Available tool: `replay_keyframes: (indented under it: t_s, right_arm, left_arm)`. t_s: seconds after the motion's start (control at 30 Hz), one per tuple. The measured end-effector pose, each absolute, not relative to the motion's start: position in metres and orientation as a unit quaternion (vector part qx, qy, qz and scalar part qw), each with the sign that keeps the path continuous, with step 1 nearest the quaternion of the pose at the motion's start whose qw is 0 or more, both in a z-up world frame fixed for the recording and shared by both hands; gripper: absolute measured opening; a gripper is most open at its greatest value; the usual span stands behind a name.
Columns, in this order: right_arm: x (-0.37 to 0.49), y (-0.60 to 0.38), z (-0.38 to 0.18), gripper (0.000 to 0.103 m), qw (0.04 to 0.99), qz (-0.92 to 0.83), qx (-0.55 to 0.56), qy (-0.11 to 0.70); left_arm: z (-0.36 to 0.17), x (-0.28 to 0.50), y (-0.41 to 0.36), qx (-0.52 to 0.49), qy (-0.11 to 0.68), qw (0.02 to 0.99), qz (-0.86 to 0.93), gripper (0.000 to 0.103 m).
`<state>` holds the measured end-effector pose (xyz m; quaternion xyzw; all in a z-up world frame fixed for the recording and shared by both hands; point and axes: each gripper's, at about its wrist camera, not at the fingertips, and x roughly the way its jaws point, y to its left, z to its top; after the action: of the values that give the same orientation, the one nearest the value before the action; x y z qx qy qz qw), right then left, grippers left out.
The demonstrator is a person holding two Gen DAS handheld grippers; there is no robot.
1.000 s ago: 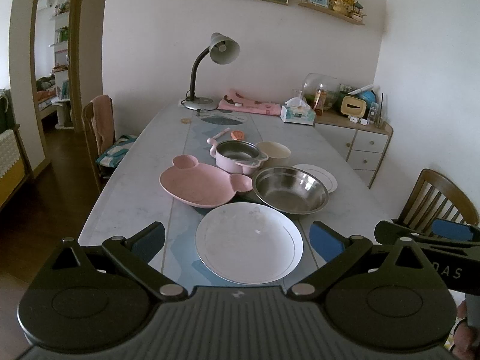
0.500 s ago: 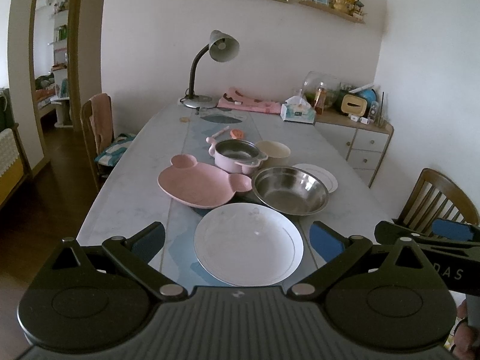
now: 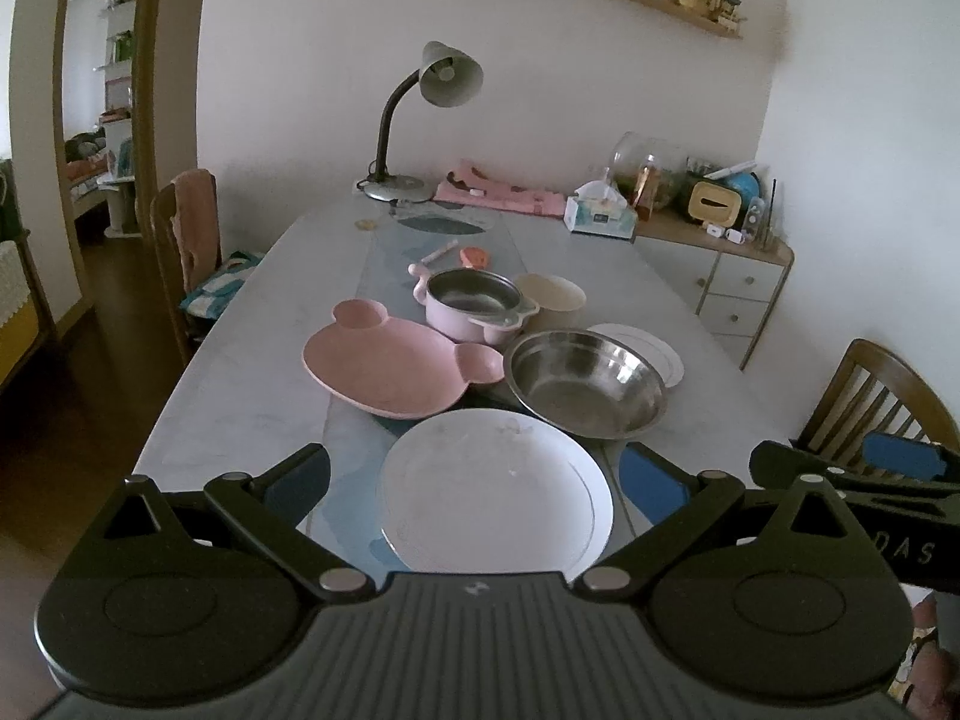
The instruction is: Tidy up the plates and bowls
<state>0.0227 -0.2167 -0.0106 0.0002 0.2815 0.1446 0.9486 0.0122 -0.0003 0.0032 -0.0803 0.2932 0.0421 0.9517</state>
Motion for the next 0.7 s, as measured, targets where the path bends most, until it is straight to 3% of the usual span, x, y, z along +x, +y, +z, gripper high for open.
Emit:
replay_keyframes:
  t_s: [0.2,0.5,0.7]
  right_arm:
    - [0.054,-0.216,-0.026,0.096,0.946,0.15,-0.003,0.287]
    - [0.131,-0.202,-0.101,0.075,0.904,0.172,-0.044,0.388]
    - [0.163,-0.19,-0.139,0.052,0.874,0.186,-0.035,0.447]
  left_arm:
    - [-0.019,0.038,0.005,-0.045,0.283,0.956,0.061,0.103]
    - [-0.074,0.099,0.027,-0.038,0.367,0.928,0.048,0.101]
    - [-0.106,0.137,0.046,-0.068,0.423,0.902,0.059,0.075]
